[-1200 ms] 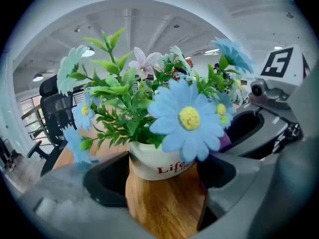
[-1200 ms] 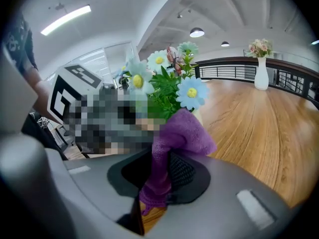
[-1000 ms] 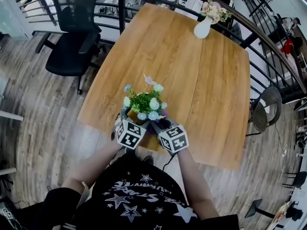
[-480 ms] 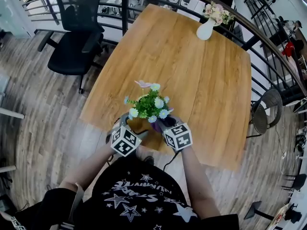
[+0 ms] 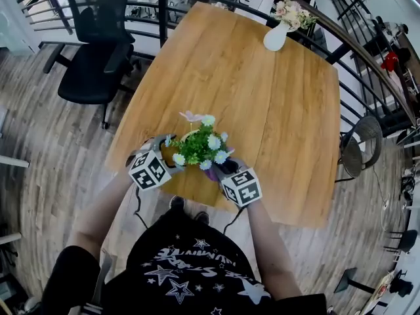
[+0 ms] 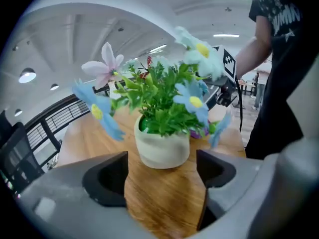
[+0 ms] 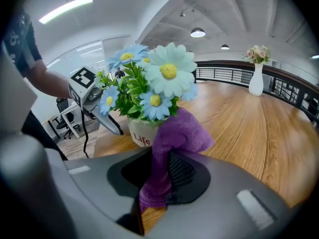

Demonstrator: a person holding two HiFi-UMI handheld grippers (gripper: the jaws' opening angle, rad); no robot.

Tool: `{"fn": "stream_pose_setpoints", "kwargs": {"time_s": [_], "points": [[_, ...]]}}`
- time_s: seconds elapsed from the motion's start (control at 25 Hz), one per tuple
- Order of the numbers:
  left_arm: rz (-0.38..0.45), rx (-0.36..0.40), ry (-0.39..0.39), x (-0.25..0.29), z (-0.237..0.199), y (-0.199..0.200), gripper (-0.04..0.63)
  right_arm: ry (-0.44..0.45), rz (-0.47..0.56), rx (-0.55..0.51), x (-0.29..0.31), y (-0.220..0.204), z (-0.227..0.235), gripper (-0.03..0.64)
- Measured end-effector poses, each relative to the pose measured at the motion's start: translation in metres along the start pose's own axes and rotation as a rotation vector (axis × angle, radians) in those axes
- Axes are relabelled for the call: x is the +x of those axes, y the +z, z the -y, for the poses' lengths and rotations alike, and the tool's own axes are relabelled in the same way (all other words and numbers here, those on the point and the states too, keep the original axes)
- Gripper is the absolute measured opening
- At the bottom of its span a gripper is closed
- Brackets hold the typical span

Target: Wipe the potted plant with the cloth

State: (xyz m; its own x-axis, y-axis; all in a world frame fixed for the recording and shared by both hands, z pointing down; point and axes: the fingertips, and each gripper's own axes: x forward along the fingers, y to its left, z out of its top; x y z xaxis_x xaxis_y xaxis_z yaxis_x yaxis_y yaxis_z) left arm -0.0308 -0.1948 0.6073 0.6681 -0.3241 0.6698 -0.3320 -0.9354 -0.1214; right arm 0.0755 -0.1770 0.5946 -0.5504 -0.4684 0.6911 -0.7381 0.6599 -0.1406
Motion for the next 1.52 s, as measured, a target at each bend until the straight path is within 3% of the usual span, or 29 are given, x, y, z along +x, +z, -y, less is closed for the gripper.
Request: {"fn": "stream_pose_setpoints", "kwargs": {"time_s": [0.2,0.32,0.44,1.28,1.52], "points": [[0.019,0.120,-0.055,0.005,-0.014,0.012,0.437,-0.001,-0.010,-0.008,0.004,0.003,0.003,0.082],[0.026,0.154,-0.109,0.011,-0.010,0.020,0.436,-0.001,-0.015,-0.023,0.004,0.003,0.005,0.082],[0.025,0.155,-0.134,0.013,-0.006,0.022,0.393,-0.007,-0.018,-0.054,0.005,0.003,0.006,0.083],[0.013,-0.071,0.098,0.024,0.004,0.031,0.388,0.065,-0.005,-0.051,0.010,-0.002,-0.022,0.081],[0.013,-0.152,0.194,0.026,0.006,0.035,0.388,0.144,-0.022,-0.102,0.010,-0.003,-0.046,0.081]]}}
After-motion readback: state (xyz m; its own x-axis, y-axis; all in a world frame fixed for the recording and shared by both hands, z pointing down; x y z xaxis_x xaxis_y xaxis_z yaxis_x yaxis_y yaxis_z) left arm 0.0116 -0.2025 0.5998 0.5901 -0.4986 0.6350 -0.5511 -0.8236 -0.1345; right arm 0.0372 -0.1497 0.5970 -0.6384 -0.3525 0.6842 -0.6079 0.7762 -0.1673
